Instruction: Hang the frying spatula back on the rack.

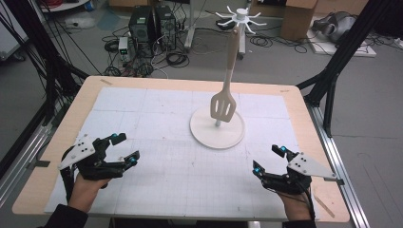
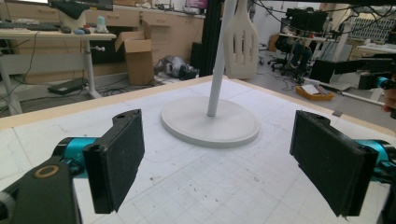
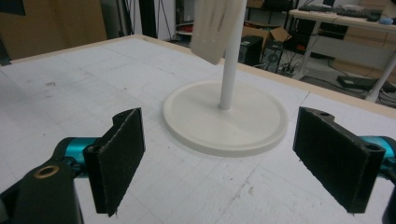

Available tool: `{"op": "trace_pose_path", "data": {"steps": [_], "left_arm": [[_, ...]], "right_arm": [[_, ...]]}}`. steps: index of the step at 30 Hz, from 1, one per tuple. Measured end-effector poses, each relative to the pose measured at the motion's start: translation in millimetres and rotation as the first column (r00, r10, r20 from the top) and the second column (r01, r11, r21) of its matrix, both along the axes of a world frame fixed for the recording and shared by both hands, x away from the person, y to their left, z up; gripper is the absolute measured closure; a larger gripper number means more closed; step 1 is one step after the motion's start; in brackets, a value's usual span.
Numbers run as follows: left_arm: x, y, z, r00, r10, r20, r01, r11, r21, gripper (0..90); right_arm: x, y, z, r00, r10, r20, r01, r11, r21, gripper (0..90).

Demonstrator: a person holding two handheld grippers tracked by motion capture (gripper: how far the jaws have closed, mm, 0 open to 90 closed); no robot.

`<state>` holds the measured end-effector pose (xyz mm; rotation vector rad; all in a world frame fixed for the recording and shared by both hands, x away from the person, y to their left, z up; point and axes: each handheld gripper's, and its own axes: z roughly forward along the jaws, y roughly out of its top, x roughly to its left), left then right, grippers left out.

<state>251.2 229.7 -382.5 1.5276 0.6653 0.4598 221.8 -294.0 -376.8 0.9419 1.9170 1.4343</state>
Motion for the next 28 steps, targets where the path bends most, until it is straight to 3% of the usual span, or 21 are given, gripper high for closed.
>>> {"op": "trace_pose_path", "data": {"steps": [11,28], "left_arm": [[-2.3,2.5,-1.3,0.9996,0.022,-0.016,-0.022,0.9998,0.002,18.6],[2.1,3.3,-6.8,0.9983,0.023,-0.054,-0.022,0.9996,0.015,19.5]], "right_arm": [[-0.4,0.5,-3.4,0.9993,-0.020,-0.032,0.019,0.9997,-0.016,15.7],[2.5,1.1,-6.4,0.9988,-0.019,-0.044,0.018,0.9992,-0.036,15.8]]}}
